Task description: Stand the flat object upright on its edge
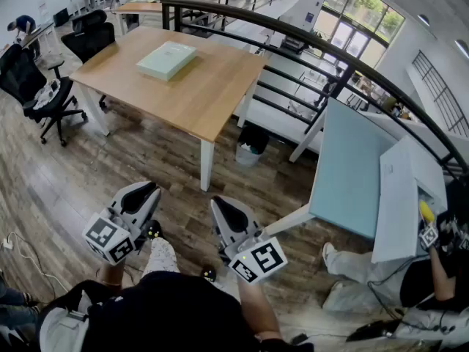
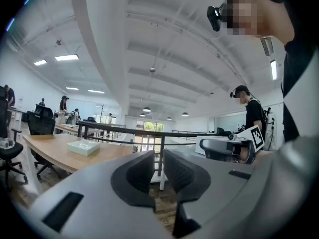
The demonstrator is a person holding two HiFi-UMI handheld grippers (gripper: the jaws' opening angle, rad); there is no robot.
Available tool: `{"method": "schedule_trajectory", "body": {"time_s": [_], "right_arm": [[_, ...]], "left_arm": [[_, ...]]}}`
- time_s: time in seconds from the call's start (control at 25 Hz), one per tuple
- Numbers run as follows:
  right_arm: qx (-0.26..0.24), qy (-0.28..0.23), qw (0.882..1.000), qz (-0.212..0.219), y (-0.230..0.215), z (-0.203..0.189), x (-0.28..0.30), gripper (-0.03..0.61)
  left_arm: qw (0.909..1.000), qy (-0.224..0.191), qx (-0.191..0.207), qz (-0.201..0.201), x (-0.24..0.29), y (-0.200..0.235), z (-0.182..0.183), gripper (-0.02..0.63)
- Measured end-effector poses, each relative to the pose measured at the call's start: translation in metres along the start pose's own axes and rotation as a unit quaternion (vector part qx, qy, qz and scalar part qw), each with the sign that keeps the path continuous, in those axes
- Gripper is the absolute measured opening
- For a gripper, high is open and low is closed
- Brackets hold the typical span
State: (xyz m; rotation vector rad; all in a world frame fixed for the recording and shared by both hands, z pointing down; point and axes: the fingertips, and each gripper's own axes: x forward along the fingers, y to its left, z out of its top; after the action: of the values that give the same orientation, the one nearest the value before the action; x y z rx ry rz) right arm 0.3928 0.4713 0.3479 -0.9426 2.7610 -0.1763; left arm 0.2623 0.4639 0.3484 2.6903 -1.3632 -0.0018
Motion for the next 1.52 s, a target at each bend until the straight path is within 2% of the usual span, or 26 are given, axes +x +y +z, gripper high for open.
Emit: {"method": "schedule_trajectory", "body": {"time_s": [0.32,0.8,1.12,1.32,1.52], "right_arm": [[0.014,-0.006,1.0,0.005,0.01,0.0,0.0,0.029],[-0.009,0.024,1.0,0.013,0.016,-0.012,-0.012,0.031],[0.006,0.039,0.999,0.017,0.013,-0.016,-0.012,0.031],[0.012,0.041,0.999,0.027,0.011,-0.018,-0.009,0.031],[0.02,0.044,0.998,0.034,0.014,-0.023,0.009,0.031]], "left_arm": [[1.0,0.002,-0.003,0.009,-0.011,-0.003,0.001,0.061],[0.9999,0.013,0.0,-0.005,0.0,-0.018,-0.01,0.061],[0.9996,0.011,-0.025,-0.009,0.005,-0.016,-0.008,0.061],[0.9998,0.016,-0.007,0.007,0.006,-0.012,-0.01,0.061],[0.9998,0.015,-0.008,0.008,0.001,0.0,-0.008,0.061]]}}
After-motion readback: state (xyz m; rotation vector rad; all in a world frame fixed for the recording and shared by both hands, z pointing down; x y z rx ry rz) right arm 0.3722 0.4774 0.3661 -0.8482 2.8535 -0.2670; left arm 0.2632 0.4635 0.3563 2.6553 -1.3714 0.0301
